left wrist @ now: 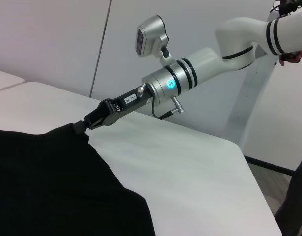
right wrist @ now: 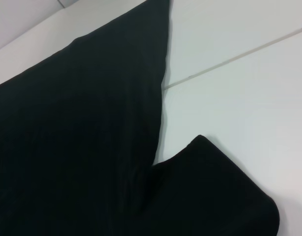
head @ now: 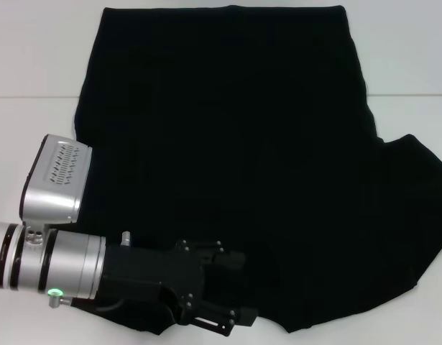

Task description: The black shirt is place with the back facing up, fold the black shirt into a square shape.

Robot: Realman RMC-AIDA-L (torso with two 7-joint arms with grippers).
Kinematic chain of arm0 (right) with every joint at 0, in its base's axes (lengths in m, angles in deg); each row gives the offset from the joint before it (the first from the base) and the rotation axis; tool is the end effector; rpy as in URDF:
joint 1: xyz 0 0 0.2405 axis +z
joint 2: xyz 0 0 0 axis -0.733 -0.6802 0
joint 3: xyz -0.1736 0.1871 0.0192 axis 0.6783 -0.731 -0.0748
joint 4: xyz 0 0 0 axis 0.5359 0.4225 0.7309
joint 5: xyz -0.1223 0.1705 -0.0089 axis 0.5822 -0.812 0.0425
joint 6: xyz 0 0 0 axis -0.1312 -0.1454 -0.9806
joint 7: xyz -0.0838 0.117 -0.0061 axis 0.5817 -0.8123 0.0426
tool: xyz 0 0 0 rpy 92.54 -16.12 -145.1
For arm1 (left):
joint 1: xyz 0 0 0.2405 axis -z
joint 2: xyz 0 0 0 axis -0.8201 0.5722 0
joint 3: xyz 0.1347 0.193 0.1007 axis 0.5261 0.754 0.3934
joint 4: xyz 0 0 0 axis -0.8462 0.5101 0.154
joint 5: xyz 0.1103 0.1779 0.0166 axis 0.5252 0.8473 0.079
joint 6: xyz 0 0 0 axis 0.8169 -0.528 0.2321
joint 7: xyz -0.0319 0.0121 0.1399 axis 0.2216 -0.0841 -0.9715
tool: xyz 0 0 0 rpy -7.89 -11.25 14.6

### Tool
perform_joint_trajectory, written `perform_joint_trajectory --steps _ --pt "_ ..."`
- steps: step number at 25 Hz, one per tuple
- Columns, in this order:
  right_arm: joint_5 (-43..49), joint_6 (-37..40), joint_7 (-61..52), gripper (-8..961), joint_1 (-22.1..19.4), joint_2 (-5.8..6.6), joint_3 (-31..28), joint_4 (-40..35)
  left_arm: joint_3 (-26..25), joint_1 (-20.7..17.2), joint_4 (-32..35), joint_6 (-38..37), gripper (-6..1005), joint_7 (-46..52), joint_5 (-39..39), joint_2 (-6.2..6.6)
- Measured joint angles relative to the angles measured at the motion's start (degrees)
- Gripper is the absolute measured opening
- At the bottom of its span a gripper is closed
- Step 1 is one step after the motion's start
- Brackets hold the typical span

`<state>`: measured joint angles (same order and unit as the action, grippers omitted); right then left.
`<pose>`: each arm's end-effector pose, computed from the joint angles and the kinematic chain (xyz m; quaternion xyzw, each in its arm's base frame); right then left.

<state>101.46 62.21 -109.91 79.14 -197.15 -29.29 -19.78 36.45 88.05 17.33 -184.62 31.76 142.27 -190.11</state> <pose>0.3789 0.3627 0.0705 -0.7073 0.5937 0.1877 0.3347 -0.2269 0.2984 -0.0506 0.9640 0.1439 0.2229 0.0178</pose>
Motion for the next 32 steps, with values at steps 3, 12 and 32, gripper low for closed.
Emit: perform_joint_trajectory --steps 3,12,32 --pt "0.00 -0.34 0.01 3 0.08 -0.16 0.02 0.03 0.00 0.00 0.00 0.03 934 0.01 -0.02 -0.02" --pt "-1.73 0.38 -0.42 2 0.96 -0.64 0.43 0.13 -0.04 0.04 0.00 0.08 935 0.02 0.01 -0.04" --pt "-1.94 4.01 -3.39 3 10.90 -3.56 16.01 0.39 -0.20 0.26 0.26 0.27 935 1.65 -0.09 0.05"
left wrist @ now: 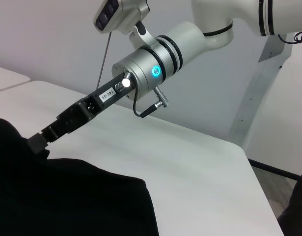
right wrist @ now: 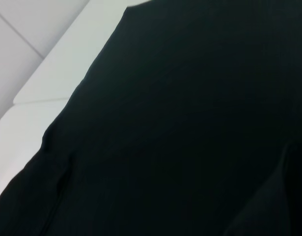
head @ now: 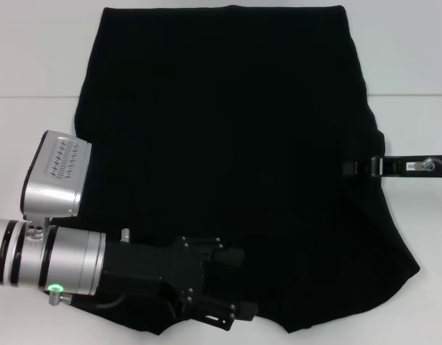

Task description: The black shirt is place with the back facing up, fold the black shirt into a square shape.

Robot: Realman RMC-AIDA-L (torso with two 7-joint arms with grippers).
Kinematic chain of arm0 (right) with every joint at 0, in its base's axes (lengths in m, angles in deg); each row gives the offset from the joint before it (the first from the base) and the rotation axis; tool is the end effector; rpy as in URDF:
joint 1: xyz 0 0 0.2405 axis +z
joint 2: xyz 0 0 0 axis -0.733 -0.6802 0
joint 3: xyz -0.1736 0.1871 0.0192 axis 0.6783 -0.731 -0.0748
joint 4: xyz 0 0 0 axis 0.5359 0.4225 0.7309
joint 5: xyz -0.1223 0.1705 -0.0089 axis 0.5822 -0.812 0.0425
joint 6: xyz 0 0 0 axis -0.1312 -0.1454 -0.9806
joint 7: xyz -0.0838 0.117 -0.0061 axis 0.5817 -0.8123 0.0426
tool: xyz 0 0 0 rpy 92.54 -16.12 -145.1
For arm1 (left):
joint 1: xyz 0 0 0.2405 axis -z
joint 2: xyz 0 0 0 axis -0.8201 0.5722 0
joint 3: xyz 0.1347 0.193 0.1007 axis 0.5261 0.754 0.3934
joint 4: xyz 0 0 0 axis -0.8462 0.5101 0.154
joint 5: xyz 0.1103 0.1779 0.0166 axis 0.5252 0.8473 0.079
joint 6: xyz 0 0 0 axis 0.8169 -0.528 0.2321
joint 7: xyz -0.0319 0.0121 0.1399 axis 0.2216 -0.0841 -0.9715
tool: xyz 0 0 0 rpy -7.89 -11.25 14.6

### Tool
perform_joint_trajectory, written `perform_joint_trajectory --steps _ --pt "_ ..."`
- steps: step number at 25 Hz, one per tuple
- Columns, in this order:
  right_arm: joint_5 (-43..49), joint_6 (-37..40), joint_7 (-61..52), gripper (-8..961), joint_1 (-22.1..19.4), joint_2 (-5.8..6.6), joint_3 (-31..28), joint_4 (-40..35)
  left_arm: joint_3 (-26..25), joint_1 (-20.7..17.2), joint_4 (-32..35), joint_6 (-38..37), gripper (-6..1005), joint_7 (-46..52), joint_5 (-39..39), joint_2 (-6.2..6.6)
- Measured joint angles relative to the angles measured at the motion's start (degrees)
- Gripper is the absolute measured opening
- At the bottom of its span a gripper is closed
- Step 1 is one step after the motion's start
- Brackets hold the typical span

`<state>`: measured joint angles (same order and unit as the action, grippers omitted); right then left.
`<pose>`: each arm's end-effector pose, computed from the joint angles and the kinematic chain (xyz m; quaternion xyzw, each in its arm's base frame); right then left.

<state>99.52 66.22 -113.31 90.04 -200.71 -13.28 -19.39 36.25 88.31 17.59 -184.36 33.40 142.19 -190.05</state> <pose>0.2740 0.4082 0.0067 -0.8219 0.5094 0.1497 0.2065 -0.2258 0.3011 -0.0492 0.9624 0.1549 0.2223 0.0162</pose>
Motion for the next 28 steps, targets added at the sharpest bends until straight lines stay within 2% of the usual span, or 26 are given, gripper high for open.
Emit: perform_joint_trajectory --steps 7,12,19,23,26,28 --pt "0.02 0.08 -1.32 7 0.66 -0.31 2.04 -0.02 -0.01 0.00 0.08 0.02 935 0.58 -0.05 0.00" --pt "-0.34 4.15 -1.35 10 0.46 -0.25 2.32 -1.04 -0.08 0.00 0.10 0.02 935 0.62 -0.05 0.01" --pt "-0.87 8.22 -1.34 324 0.61 0.49 1.87 -1.12 -1.08 0.00 0.09 0.27 935 0.86 -0.05 0.12" --pt "-3.46 10.79 -0.17 489 -0.21 0.81 1.80 -1.15 -4.39 -0.45 0.09 1.35 934 2.68 0.00 0.49" --pt "-5.88 12.25 2.03 617 -1.16 0.78 1.80 -0.94 -8.22 -1.36 0.18 1.31 934 4.87 0.27 1.21" --pt "-7.21 12.72 4.15 703 -1.58 0.34 1.81 -0.53 -10.09 -2.89 1.03 1.00 934 6.86 0.58 1.99"
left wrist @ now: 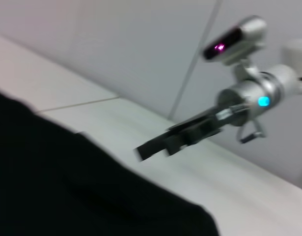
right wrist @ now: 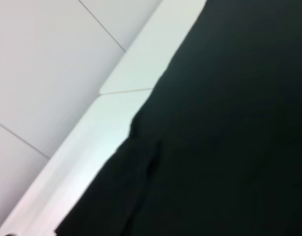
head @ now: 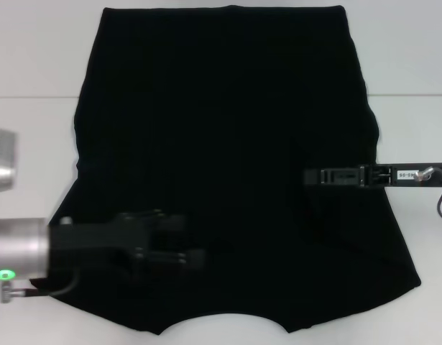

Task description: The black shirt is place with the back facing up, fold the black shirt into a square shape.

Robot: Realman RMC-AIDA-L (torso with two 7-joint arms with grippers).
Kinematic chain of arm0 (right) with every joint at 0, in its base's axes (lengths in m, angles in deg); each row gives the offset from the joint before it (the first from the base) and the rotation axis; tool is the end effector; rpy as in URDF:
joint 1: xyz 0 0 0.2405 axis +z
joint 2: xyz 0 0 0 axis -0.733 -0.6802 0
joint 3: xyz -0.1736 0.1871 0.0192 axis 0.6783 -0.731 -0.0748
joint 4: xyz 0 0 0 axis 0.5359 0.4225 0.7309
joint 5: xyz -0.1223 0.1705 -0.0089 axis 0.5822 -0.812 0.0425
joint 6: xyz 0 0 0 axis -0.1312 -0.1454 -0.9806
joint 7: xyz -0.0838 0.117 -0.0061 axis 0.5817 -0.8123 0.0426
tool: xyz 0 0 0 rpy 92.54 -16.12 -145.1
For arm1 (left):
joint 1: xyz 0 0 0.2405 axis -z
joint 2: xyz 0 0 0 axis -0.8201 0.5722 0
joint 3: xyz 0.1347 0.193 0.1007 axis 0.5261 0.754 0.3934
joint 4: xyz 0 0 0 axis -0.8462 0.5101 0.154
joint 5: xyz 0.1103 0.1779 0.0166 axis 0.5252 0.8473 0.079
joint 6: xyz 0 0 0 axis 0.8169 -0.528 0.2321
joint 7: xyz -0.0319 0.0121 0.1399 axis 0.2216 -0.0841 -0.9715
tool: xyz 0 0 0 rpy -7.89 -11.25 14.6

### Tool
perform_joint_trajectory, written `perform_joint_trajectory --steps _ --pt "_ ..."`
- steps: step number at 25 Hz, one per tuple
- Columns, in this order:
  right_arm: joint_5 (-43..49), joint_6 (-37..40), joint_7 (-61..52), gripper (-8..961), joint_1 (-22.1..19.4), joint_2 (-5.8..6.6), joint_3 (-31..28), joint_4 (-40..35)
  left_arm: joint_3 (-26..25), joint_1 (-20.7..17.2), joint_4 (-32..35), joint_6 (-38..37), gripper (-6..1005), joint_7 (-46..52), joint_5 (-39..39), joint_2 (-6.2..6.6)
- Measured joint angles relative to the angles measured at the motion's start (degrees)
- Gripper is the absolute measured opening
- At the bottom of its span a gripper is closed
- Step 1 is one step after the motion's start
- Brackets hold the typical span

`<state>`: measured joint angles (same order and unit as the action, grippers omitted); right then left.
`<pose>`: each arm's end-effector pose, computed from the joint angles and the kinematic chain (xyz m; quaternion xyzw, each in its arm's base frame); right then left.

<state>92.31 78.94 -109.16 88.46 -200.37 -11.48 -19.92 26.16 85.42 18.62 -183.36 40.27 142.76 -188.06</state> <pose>0.2520 0.3859 0.0053 -0.8503 0.4751 0.1981 0.1096 -0.2582 0.3094 -0.0148 -0.9306 -0.2598 -0.2502 0.0619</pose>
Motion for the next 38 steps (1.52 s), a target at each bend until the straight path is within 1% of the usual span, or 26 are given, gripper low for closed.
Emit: perform_joint_trajectory --steps 2,5,8,11,13,17,20,25,29,35,38 --pt "-0.65 -0.03 2.13 738 -0.20 -0.76 0.00 0.12 -1.50 -2.06 1.97 -0.16 934 1.68 0.75 0.57" --pt "-1.21 -0.47 4.65 790 -0.19 -2.14 0.00 0.17 -4.50 -5.32 6.20 -0.32 934 2.65 2.73 0.63" --pt "-1.48 -1.35 6.78 842 0.35 -3.53 0.00 0.22 -7.45 -7.64 9.75 -0.43 934 2.72 4.48 0.53" --pt "-2.54 -2.24 8.50 839 0.90 -4.60 0.39 0.34 -10.75 -9.33 12.95 -0.46 934 2.49 7.11 0.57" --pt "-3.50 -2.68 9.74 836 1.29 -4.94 0.53 1.05 -12.92 -9.72 14.35 -0.19 934 2.30 9.13 0.70" --pt "-4.68 -3.15 11.30 834 2.20 -5.01 0.43 2.84 -16.68 -10.21 16.50 1.02 934 1.53 12.32 0.76" --pt "-5.38 -3.55 11.37 834 2.34 -5.03 0.60 3.09 -17.81 -10.77 17.13 3.47 934 0.39 13.06 0.77" --pt "-5.77 -3.57 11.39 833 2.36 -5.05 0.41 3.13 -17.73 -11.18 17.25 8.06 934 -1.85 14.29 0.40" --pt "-5.79 -3.56 11.40 832 2.33 -5.03 0.14 3.15 -16.42 -11.20 17.25 10.87 934 -2.22 15.20 -0.04" --pt "-5.79 -3.60 11.42 831 2.29 -4.97 0.11 3.15 -15.98 -10.28 17.01 12.40 934 -2.25 18.49 -0.73" --pt "-5.79 -3.59 11.43 831 2.25 -4.96 0.11 3.15 -15.94 -10.05 16.98 12.52 934 -2.39 18.89 -1.08"
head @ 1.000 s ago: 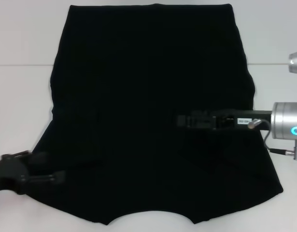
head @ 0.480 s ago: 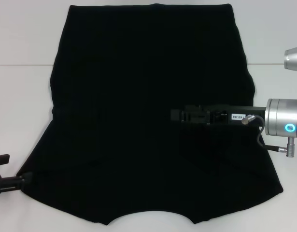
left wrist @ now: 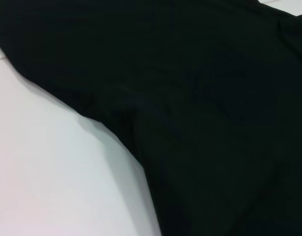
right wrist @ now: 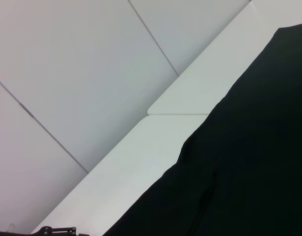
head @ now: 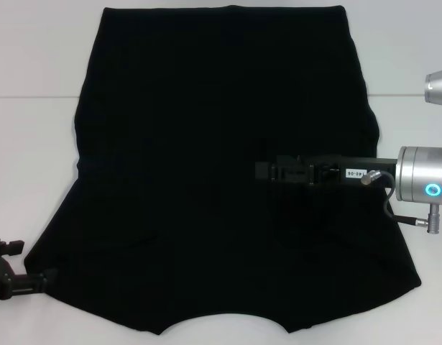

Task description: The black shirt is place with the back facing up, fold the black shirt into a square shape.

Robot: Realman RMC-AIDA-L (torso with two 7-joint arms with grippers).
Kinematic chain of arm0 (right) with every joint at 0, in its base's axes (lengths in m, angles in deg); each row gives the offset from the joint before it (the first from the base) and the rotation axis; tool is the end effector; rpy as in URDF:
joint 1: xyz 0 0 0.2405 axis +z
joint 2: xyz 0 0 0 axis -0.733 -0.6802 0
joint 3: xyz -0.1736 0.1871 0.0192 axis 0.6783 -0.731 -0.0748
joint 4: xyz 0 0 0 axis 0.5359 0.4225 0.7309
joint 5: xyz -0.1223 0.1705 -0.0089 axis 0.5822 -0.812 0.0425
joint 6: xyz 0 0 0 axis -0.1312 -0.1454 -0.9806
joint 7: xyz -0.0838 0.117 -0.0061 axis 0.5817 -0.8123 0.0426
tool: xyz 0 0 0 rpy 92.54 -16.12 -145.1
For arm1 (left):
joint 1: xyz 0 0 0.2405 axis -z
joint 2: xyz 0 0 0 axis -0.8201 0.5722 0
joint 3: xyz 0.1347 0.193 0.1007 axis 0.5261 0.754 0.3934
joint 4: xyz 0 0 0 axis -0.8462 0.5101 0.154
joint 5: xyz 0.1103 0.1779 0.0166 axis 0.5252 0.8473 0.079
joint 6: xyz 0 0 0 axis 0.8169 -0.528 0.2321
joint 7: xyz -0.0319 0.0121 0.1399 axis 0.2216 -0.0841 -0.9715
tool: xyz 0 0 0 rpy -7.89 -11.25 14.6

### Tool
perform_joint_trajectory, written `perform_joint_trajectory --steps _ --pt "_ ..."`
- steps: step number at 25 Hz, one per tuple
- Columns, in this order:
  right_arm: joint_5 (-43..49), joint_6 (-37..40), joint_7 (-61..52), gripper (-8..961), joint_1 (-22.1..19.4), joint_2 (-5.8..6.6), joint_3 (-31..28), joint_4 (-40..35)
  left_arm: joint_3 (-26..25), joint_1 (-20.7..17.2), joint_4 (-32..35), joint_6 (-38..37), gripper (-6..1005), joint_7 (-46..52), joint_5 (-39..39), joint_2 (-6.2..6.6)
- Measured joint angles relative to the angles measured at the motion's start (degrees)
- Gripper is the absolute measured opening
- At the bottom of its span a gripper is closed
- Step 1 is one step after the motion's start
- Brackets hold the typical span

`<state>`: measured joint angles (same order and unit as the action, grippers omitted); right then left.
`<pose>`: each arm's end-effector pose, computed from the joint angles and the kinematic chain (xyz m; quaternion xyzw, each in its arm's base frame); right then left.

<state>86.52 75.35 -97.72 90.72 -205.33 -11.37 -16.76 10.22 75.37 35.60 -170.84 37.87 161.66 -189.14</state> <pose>0.2187 0.3865 -0.0360 -0.8736 0.4065 0.2469 0.1027 -0.3754 0.2765 0.0567 -0.8911 -0.3384 -0.0538 0.2976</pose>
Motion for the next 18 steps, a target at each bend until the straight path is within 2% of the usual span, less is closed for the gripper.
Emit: perform_joint_trajectory --steps 18 --pt "-0.17 0.24 0.00 827 -0.12 0.00 0.00 -0.04 2.77 -0.03 -0.20 -0.64 935 0.27 0.32 -0.24"
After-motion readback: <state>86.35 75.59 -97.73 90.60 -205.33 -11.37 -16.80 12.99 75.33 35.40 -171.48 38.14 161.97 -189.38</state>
